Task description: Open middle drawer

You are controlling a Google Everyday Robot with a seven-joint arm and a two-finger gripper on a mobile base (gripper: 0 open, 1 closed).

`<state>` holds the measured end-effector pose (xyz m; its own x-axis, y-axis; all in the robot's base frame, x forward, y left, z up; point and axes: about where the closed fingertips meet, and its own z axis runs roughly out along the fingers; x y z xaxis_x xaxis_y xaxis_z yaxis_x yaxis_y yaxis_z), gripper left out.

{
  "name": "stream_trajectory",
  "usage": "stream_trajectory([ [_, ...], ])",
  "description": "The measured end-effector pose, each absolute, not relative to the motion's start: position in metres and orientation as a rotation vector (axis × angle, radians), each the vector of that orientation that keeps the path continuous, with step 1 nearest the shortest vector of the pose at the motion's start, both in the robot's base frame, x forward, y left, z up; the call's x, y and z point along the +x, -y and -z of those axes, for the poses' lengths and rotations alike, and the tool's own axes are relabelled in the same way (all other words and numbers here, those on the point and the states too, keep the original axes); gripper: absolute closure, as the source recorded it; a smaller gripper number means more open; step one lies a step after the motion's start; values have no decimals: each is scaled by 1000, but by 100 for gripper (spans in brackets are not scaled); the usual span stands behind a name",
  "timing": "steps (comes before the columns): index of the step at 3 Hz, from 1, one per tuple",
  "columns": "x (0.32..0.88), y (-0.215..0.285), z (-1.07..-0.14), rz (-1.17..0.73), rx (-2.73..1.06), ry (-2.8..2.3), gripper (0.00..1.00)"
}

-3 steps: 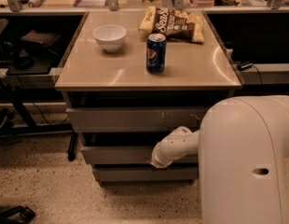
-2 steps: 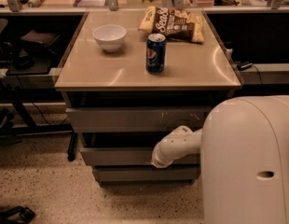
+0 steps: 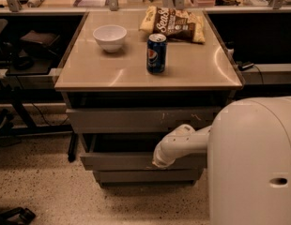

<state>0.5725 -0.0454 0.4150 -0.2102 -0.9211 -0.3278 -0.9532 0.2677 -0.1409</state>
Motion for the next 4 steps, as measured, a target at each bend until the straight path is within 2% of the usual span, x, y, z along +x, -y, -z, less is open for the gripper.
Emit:
stream_trajectory([
  [3, 573, 46, -420, -129, -1709, -2200, 100],
  [4, 564, 68, -430, -102, -1668, -2187, 100],
])
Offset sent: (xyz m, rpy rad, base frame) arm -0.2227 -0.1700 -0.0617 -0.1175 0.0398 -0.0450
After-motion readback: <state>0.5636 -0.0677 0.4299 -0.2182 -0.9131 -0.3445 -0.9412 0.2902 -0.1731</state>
